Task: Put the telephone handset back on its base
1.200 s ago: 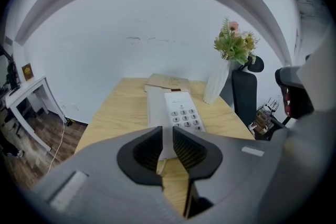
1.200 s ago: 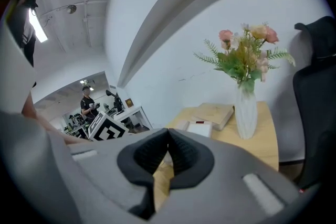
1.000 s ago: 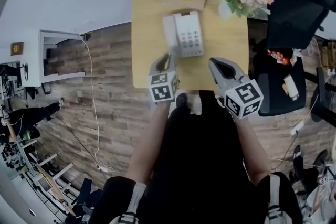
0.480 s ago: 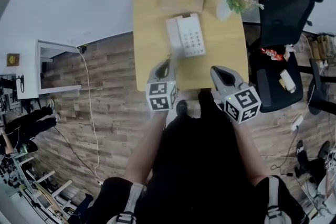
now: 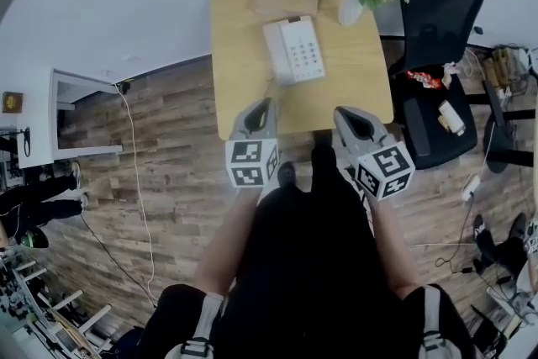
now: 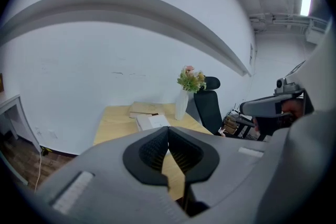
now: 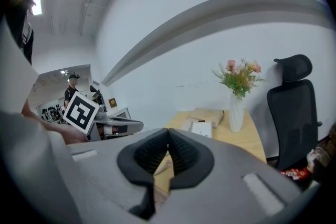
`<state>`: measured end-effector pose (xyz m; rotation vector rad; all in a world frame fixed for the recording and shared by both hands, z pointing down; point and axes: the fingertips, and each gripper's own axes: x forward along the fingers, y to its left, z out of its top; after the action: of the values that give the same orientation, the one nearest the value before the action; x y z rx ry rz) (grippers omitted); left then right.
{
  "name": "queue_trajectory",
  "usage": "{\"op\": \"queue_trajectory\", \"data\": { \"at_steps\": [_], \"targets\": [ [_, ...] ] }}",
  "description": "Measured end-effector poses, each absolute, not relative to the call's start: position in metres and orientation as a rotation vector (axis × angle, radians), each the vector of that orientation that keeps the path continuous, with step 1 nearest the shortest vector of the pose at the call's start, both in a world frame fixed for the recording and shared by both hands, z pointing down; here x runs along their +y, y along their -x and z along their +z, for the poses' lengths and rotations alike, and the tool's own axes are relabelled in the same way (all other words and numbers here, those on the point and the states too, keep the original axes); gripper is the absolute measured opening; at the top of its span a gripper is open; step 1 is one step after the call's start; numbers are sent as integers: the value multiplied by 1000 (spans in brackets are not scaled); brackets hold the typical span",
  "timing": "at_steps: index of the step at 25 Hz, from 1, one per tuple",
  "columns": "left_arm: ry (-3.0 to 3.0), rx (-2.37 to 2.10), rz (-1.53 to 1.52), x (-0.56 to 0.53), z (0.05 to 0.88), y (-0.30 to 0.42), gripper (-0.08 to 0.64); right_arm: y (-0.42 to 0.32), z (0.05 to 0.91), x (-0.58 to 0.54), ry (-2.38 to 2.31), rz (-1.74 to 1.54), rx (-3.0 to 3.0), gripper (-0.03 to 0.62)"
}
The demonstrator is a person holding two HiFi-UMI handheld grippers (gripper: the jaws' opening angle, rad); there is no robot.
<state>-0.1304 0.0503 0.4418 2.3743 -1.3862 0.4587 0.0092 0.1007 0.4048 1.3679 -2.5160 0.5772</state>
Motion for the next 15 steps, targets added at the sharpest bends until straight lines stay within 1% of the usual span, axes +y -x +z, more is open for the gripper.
{"op": "queue_trajectory", "data": {
  "at_steps": [8, 15],
  "targets": [
    [-2484, -1304, 379, 79, 407, 137, 11, 4, 386, 128, -1470, 509, -2509, 3],
    [-2544, -1224, 372, 95, 397, 142, 11, 19, 376, 139, -1517, 456, -2503, 3]
  ]
}}
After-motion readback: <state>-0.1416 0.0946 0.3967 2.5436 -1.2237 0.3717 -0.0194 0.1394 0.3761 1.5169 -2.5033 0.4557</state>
